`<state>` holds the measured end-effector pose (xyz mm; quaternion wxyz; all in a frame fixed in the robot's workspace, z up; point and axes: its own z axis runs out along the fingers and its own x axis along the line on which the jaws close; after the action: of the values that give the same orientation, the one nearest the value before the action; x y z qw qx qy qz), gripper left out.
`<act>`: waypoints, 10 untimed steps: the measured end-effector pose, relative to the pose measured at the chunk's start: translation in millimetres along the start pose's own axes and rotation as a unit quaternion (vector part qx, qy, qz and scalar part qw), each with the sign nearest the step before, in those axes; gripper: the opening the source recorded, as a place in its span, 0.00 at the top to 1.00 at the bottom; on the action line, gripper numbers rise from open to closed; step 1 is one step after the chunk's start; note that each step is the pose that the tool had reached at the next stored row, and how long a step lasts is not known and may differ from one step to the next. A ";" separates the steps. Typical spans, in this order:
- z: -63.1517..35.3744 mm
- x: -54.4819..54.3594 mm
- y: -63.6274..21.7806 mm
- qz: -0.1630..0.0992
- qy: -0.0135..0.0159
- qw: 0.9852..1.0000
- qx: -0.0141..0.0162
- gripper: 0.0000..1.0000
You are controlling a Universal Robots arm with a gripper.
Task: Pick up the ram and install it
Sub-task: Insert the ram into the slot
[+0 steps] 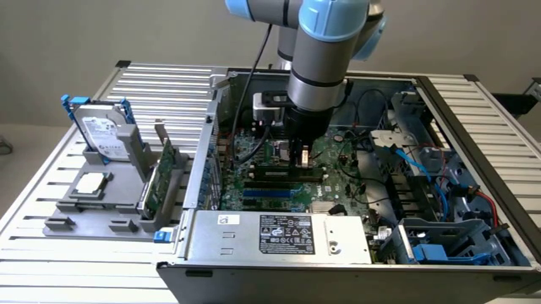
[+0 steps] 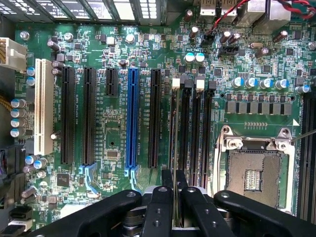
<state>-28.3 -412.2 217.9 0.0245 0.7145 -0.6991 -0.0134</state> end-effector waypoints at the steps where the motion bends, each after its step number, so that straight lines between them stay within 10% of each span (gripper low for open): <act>1: 0.1 0.0 0.0 0.000 0.000 1.000 0.000 0.86; 10: -2.0 0.1 0.2 0.000 0.000 1.000 -0.007 0.67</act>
<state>-28.4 -412.2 220.0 0.0297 0.7143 -0.6990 -0.0187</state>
